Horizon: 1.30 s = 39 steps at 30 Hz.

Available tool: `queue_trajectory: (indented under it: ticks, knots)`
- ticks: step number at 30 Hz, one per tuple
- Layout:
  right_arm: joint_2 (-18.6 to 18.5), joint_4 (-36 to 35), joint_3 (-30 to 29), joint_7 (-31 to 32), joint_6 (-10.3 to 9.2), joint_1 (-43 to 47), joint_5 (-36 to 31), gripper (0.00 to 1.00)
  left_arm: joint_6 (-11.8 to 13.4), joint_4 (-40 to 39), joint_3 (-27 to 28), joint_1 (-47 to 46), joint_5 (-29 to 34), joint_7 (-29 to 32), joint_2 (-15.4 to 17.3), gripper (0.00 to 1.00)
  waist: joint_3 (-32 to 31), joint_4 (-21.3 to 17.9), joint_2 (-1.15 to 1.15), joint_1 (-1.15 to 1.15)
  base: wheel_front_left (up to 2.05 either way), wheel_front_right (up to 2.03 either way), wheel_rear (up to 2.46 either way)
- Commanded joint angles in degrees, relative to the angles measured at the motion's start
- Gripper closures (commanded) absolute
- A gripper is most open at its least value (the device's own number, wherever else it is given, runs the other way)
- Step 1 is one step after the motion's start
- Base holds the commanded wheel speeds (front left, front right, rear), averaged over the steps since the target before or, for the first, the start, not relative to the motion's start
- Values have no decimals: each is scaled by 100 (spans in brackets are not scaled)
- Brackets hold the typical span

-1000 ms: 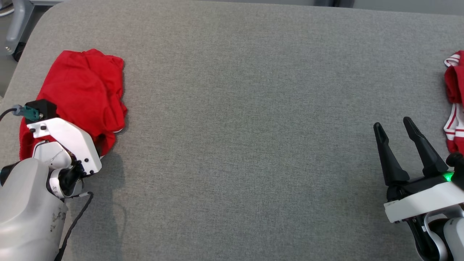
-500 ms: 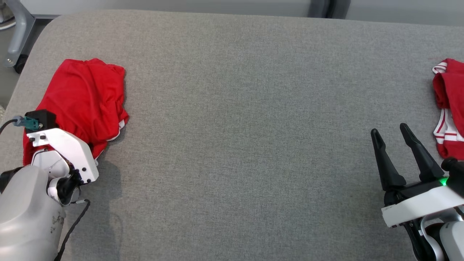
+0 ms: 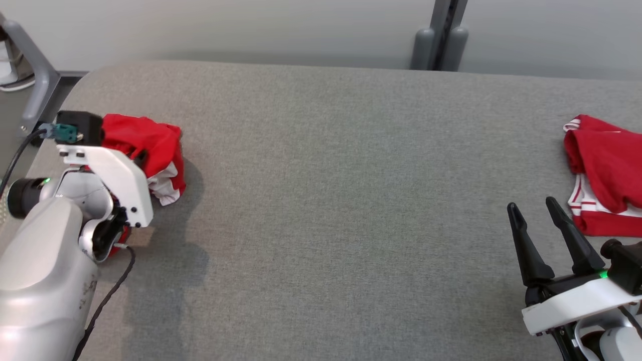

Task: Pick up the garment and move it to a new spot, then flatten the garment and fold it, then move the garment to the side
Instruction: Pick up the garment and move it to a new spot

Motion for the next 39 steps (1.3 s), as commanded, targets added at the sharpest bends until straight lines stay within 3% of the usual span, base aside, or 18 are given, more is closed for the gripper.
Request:
queue_trajectory:
  ticks: [1, 13, 21, 28, 35, 39]
  knots:
    - [10, 20, -16, -37, 5, 73, 36, 0, -18, -134, -31, -72, 53, -3, 0, 100, -125, -83, 0, 0, 0, 0, 0]
    - [198, 170, -117, -150, 5, 345, 72, 0, 25, -2149, -497, 279, 66, 690, -82, 100, -753, -667, 0, 0, 0, 0, 0]
    - [223, 197, -234, -158, 5, 505, 59, 0, 1, -3258, -932, 124, -113, 1141, -674, 100, -944, -967, 0, 0, 0, 0, 0]
    - [182, 152, -405, -151, 5, 517, 37, 0, 116, -3907, -963, 49, -397, 1054, -1221, 100, -920, -1160, 0, 0, 0, 0, 0]
    - [158, 130, -500, -81, 5, 588, 26, 0, 435, -3606, -797, 1021, -501, 751, -1049, 100, -861, -1249, 0, 0, 0, 0, 0]
    - [121, 103, -532, -14, 4, 616, 4, 0, 584, -2954, -772, 1676, -175, 330, -629, 100, -822, -1224, 0, 0, 0, 0, 0]
